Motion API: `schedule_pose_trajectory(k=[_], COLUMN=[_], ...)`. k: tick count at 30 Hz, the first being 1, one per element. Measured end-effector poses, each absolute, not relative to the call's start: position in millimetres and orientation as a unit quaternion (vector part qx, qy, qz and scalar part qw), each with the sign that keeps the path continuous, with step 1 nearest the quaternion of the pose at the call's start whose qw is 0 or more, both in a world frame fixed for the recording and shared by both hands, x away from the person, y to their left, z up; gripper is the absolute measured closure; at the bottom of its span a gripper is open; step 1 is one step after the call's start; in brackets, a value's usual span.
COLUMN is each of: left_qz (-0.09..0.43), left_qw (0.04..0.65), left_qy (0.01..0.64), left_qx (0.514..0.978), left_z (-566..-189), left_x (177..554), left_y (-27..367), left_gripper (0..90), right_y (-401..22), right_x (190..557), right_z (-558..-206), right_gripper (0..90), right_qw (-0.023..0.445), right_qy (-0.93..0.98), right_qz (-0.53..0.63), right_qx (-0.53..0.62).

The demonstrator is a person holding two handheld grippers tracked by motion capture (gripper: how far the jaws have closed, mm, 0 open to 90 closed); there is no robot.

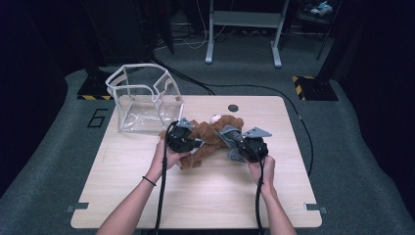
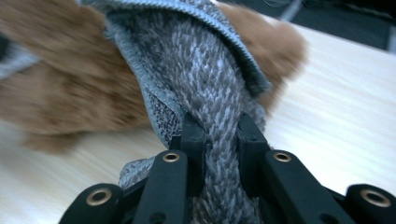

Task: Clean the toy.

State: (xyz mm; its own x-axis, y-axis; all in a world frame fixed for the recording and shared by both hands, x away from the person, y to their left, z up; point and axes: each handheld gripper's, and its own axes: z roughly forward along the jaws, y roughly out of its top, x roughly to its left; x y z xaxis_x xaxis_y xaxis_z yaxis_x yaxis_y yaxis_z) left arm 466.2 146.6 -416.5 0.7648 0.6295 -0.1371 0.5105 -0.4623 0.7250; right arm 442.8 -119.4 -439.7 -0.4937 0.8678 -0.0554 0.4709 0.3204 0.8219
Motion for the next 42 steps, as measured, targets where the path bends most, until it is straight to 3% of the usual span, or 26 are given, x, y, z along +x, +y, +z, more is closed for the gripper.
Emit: schedule_pose_trajectory(k=[7,17,36,42], left_qz=[0.073,0.072,0.086,0.090], left_qw=[0.394,0.389,0.373,0.368], left_qy=[0.334,0.328,0.340,0.346], left_qx=[0.853,0.858,0.859,0.858], left_z=[-418,-419,-418,-419], left_x=[466,467,467,468], left_y=[147,148,172,172], left_gripper=[90.0,90.0,90.0,90.0], right_y=[-89,-115,-165,-157], right_x=[462,486,472,464], right_z=[-433,-433,-437,-419], right_gripper=[77.3,77.3,77.2,77.2], right_qw=[0.256,0.269,0.277,0.278], right_qy=[0.791,0.770,0.744,0.747], right_qz=[0.378,0.350,0.337,0.362], right_qx=[0.407,0.460,0.505,0.483])
